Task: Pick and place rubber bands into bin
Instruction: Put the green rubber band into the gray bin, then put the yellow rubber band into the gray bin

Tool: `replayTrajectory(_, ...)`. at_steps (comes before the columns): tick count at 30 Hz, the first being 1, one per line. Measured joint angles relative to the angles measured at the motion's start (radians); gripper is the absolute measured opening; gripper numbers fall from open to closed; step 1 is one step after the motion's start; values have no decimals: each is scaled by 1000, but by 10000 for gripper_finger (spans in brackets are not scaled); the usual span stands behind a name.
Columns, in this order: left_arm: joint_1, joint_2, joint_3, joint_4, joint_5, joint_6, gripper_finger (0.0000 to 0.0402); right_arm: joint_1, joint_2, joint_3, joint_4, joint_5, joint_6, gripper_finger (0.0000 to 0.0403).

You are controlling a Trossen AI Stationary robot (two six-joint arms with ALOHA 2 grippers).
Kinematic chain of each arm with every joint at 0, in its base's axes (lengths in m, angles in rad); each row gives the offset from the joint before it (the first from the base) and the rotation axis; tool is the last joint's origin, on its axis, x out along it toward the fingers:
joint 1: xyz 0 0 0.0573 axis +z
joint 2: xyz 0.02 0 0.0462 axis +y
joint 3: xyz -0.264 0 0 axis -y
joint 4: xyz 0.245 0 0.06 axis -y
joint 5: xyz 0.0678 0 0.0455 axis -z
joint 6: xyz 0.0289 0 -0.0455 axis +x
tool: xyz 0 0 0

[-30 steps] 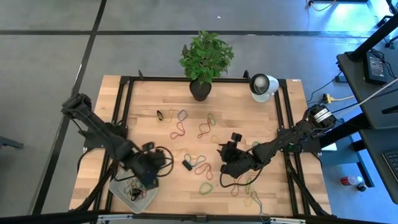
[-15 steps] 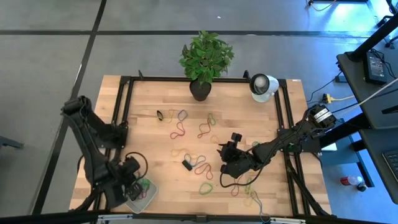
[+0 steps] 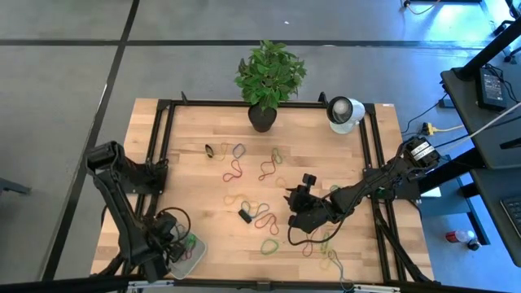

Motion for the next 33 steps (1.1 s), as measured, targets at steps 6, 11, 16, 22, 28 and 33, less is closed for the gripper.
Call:
replayTrajectory(6,1,3,0,30,0,7,122,0,0,0,3,0,-2,126)
replayTrajectory(11,13,-19,0,11,-29,37,157,0,0,0,4,0,-24,126)
replayTrajectory(16,80,-71,0,2,-170,105,154,0,0,0,6,0,-28,126)
replayTrajectory(22,186,-112,0,3,-448,309,134,0,0,0,5,0,-4,126)
replayTrajectory(28,335,-109,0,59,-524,523,123,0,-4,0,-53,-91,66,126)
replayTrajectory(33,464,-81,0,255,-551,862,118,17,-64,0,-251,-225,245,120)
